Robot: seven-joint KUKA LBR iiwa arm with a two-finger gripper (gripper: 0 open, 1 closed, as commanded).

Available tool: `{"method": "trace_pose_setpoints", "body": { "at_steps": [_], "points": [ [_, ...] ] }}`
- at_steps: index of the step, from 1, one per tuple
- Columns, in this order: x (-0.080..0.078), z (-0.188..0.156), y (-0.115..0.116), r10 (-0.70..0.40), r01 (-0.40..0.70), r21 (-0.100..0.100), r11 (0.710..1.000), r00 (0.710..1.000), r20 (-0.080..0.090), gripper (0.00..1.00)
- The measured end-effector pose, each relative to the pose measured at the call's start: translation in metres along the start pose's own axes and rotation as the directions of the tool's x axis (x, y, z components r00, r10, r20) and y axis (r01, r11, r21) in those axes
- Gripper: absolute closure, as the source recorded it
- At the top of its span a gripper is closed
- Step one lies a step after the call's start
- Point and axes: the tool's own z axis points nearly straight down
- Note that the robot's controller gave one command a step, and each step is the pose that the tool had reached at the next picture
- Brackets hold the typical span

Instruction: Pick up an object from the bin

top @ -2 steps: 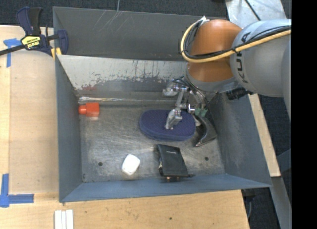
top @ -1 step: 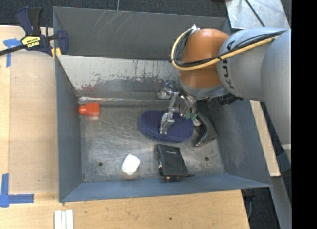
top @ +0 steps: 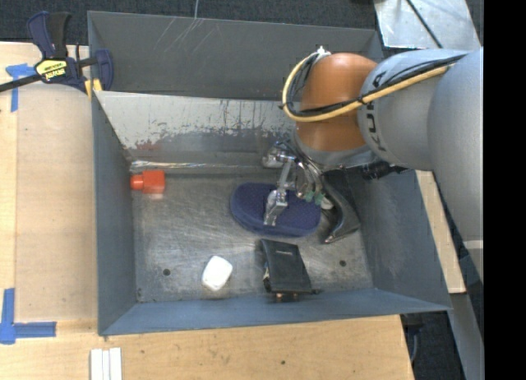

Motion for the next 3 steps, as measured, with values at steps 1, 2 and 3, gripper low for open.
{"method": "trace_pose_setpoints", "body": {
  "at_steps": [1,2,3],
  "points": [
    [0.001,-0.001,0.002,0.000,0.000,-0.003,1.000,1.000,-0.006,1.00],
    [-0.001,-0.006,0.002,0.000,0.000,-0.003,1.000,1.000,-0.008,1.00],
    [-0.005,-0.077,0.002,0.000,0.000,-0.004,1.000,1.000,-0.002,1.00]
  ]
}}
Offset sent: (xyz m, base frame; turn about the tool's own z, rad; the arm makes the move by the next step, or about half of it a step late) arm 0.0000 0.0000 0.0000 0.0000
